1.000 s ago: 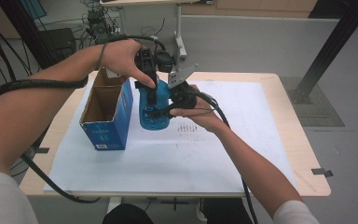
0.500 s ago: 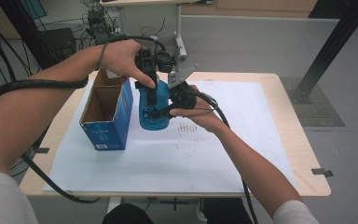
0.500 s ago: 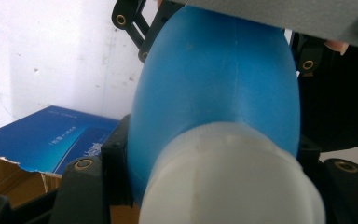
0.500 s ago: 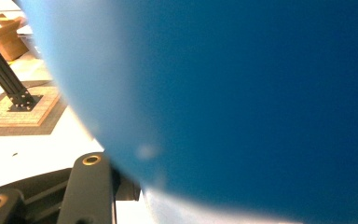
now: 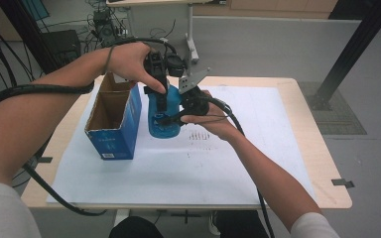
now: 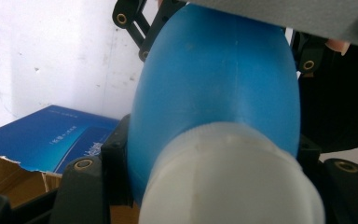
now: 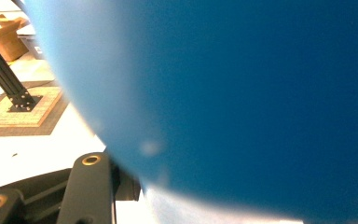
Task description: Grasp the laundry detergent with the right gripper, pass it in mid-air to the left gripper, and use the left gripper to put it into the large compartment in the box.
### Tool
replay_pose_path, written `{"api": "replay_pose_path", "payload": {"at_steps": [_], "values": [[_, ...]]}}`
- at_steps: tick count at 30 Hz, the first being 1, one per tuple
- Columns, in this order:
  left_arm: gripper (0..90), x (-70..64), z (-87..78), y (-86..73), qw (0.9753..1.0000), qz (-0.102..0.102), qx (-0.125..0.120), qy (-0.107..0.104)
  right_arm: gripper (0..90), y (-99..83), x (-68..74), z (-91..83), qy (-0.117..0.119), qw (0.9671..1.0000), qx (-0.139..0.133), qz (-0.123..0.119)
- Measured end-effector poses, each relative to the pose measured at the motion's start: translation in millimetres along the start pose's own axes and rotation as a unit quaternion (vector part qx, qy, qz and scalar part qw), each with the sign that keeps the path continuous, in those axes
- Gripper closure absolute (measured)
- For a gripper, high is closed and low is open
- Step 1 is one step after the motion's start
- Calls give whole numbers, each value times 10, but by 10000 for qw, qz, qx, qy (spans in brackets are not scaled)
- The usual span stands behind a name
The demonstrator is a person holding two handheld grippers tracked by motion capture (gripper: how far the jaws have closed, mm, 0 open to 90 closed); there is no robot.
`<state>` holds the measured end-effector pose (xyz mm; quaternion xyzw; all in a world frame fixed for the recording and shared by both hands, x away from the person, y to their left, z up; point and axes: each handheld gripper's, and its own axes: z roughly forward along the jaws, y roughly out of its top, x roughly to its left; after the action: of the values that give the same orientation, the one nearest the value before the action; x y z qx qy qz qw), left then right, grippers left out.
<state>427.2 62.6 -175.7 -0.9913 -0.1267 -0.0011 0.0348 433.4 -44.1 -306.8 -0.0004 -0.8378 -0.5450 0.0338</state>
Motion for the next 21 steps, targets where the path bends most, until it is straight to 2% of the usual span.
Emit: {"api": "replay_pose_path", "payload": {"at_steps": [21], "values": [[375, 16, 9, -27, 10000, -48, -65, -36, 417, -1, -8, 9, 38, 10000, -3, 23]]}}
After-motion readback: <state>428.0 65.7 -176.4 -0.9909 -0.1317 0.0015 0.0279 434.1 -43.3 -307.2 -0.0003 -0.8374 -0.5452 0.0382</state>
